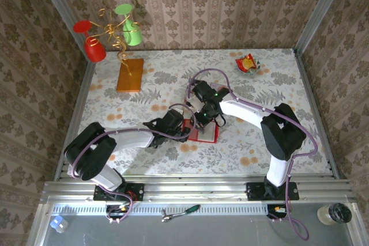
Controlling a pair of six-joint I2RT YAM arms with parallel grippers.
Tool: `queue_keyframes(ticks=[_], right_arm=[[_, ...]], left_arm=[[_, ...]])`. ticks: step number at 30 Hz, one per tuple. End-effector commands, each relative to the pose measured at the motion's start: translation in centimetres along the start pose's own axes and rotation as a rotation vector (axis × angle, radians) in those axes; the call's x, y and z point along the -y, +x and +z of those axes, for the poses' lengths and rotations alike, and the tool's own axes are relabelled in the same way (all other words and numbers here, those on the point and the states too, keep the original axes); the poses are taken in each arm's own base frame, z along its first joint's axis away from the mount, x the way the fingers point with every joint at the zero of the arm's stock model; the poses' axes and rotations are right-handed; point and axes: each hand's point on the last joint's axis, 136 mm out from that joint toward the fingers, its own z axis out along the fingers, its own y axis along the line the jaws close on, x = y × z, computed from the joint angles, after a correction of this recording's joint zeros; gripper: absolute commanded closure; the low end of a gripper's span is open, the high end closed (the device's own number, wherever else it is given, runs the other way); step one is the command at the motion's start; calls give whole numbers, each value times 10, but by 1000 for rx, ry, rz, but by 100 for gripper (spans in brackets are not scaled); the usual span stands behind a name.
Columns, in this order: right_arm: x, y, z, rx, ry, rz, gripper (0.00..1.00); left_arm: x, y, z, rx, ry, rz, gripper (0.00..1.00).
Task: Put the credit cards into the card holder
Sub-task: Insert the credit card into the card slot.
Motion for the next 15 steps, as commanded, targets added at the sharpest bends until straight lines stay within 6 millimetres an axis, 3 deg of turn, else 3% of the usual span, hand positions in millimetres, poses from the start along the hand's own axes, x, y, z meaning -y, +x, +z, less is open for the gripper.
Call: queue_keyframes(ticks=[1, 8, 15], right_arm=[[-7, 0, -18, 15, -15, 27, 100], [3, -3, -31, 63, 20, 111, 100], [5, -8, -44, 291, -27, 395, 100]], left_arm=[[-10, 0, 2, -3, -51, 8, 0], [-16, 8, 2, -14, -77, -12, 0], [-23, 16, 0, -33, -107, -31, 0]])
